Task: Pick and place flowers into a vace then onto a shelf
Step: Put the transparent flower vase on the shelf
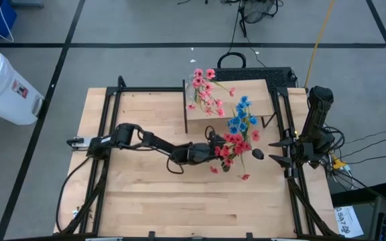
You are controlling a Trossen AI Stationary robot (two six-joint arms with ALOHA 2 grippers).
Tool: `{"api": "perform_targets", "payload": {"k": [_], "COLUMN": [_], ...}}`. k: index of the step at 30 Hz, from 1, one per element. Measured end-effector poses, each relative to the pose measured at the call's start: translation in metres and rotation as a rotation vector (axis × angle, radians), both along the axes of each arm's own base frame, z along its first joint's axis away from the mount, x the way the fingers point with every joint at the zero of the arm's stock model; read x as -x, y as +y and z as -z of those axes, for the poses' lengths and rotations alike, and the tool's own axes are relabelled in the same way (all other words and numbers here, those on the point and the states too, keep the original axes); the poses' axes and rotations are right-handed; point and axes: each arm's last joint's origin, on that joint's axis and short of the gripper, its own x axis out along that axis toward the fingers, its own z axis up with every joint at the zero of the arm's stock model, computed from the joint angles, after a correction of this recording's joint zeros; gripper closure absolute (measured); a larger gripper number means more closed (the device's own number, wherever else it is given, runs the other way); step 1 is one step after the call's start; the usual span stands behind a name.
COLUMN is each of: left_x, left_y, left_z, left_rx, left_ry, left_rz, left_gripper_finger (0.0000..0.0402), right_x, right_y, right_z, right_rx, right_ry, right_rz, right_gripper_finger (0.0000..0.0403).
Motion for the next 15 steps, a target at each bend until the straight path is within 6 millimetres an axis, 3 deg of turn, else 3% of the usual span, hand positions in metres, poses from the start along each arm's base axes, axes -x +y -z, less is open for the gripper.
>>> {"api": "perform_targets", "payload": {"k": [8,15], "left_x": [-0.003,-0.003], "left_y": [0.016,0.019], "left_z": [-0.001,-0.002], "left_rx": [0.023,0.026], "left_ry": [0.000,-0.012], "left_rz": [0.049,0.107], "left_gripper_finger": [0.0080,0.0080], "right_x": [0.000,0.000], "right_y": [0.000,0.000], "right_z": [0.000,0.000], "right_rx": [0.002,0.002], "right_ry": [0.001,0.001], "right_rz": [0.000,0.000], "right_gripper_finger": [0.0225,0.0229]}}
